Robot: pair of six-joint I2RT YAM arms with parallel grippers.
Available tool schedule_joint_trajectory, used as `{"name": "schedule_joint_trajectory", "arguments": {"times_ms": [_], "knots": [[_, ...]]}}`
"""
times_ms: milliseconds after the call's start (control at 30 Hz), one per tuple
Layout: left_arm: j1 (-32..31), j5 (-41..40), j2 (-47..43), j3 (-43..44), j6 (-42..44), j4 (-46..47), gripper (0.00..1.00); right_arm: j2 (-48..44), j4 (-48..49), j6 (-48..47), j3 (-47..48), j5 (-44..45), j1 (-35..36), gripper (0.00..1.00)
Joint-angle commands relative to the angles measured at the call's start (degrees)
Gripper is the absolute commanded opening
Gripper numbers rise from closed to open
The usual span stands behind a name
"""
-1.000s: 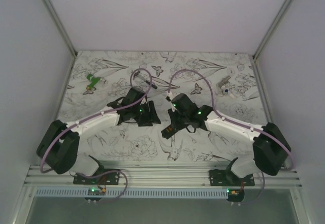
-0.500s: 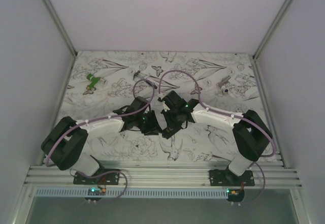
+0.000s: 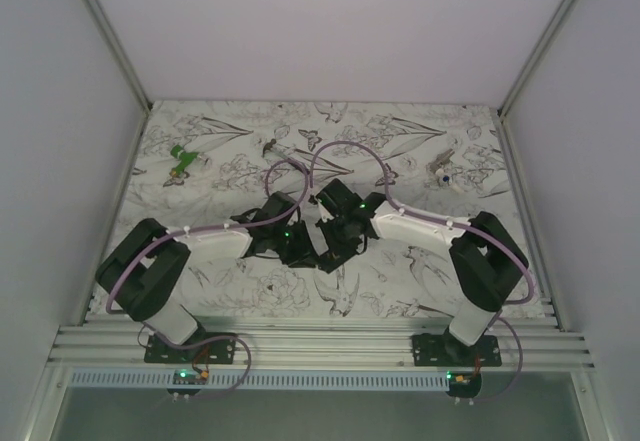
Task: Snap on the fuse box
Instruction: Adjust the fuse box base at the center of the board.
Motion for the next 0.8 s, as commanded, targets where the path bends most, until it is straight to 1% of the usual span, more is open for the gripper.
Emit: {"name": "schedule_joint_trajectory", "arguments": {"times_ms": [0,367,533,600,767], "knots": [[-0.45,1.41,1.54,1.12,-0.92,1.12,0.25,1.74,-1.13,-0.10,1.23,-0.36,0.55,0.00],[-0.62,1.35,3.68,1.14,-1.69,2.04,0.21,6.52,-3.21,0.71,2.44,3.19,1.15,0.00],[-0.37,0.73,2.69,0.69,-1.63,2.05,0.21,0.90,-1.14,-0.01,2.55,3.92,2.12,0.00],[-0.08,0.45,2.37,0.36,-1.58,2.10,0.21,-1.30,0.22,-0.19,2.25,3.90,2.39,0.04],[0.64,0.62,2.22,0.08,-1.47,2.01,0.21,-2.53,1.67,-0.33,2.42,3.87,2.45,0.05]]}}
